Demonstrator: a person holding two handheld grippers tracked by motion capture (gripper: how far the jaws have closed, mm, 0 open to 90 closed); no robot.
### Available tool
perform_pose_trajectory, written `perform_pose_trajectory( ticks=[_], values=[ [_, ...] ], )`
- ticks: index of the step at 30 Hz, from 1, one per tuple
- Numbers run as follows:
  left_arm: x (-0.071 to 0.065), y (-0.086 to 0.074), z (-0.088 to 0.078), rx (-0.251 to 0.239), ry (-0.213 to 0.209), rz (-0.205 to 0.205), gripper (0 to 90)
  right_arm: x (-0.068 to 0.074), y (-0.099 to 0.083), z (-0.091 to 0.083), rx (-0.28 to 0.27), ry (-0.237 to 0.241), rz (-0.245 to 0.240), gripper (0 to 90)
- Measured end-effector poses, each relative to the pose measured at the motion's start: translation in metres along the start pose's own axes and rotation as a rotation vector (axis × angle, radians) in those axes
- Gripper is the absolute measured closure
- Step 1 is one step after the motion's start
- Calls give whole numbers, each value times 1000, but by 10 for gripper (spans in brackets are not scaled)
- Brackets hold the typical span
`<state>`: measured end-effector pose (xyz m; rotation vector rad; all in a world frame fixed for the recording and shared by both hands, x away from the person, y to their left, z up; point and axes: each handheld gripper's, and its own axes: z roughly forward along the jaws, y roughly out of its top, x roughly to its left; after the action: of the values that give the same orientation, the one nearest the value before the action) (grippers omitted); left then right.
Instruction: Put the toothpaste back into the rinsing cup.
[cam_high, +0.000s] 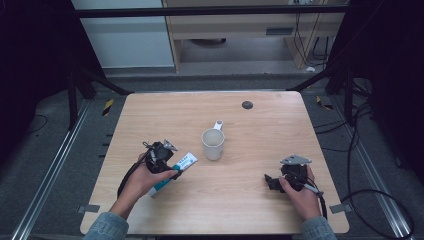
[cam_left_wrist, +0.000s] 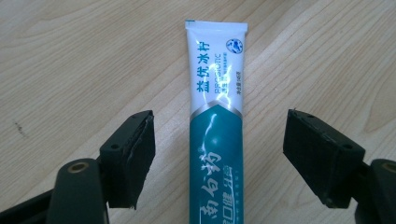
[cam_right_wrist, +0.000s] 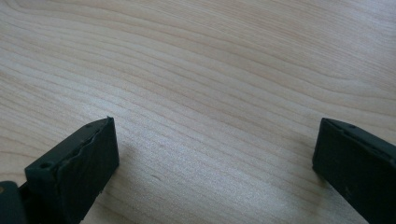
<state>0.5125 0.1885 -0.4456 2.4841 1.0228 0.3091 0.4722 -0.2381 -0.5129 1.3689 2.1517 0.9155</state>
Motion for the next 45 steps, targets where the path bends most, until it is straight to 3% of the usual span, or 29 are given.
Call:
perform_pose_trajectory(
  ticks=[10, 18, 38, 45],
  values=[
    [6, 3, 13, 67, -1, 0, 284, 0, 0, 0, 0, 0, 0, 6],
    [8, 6, 23, 105, -41, -3, 365, 0, 0, 0, 0, -1, -1, 6],
    [9, 10, 32, 118, -60, -8, 511, 0, 0, 0, 0, 0, 0, 6],
    [6, 13, 33, 124, -42, 6, 557, 0, 0, 0, 0, 0, 0, 6]
  ],
)
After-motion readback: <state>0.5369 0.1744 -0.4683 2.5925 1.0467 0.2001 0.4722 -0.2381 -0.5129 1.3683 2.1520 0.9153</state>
